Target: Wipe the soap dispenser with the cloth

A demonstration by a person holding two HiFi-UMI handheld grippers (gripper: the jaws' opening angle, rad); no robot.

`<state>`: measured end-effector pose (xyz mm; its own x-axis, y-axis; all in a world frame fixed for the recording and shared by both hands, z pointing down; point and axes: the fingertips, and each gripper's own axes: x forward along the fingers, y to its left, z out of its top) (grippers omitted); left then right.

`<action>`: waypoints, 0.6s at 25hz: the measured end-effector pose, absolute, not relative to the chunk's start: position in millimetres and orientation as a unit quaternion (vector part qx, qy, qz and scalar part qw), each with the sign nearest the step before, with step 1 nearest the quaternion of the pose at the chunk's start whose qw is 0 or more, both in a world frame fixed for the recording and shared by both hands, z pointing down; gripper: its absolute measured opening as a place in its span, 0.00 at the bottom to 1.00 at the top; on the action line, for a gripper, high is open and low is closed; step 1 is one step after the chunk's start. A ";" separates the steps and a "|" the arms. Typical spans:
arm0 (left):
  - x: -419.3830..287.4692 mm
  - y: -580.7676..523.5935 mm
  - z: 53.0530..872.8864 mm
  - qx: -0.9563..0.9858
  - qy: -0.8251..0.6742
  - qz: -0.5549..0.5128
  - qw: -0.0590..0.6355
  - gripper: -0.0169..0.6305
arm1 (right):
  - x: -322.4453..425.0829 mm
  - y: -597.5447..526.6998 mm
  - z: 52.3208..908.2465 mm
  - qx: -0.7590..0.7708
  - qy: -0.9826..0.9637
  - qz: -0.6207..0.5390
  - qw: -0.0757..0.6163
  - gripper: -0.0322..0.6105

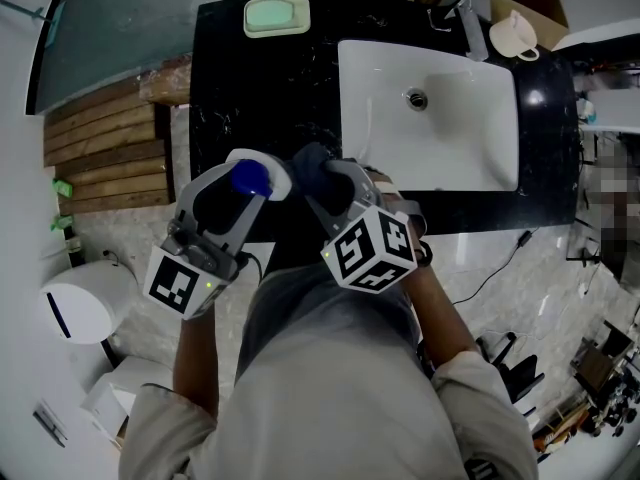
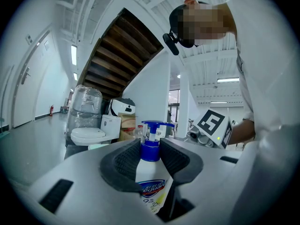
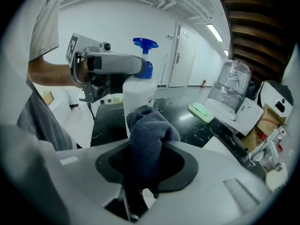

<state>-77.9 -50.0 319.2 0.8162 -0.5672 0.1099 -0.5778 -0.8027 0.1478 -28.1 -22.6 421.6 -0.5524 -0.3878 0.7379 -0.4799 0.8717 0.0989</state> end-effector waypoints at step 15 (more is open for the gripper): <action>-78.0 -50.3 319.6 0.950 -0.299 0.029 0.087 0.22 | -30.7 -23.8 443.5 0.234 -0.873 0.070 0.421 0.23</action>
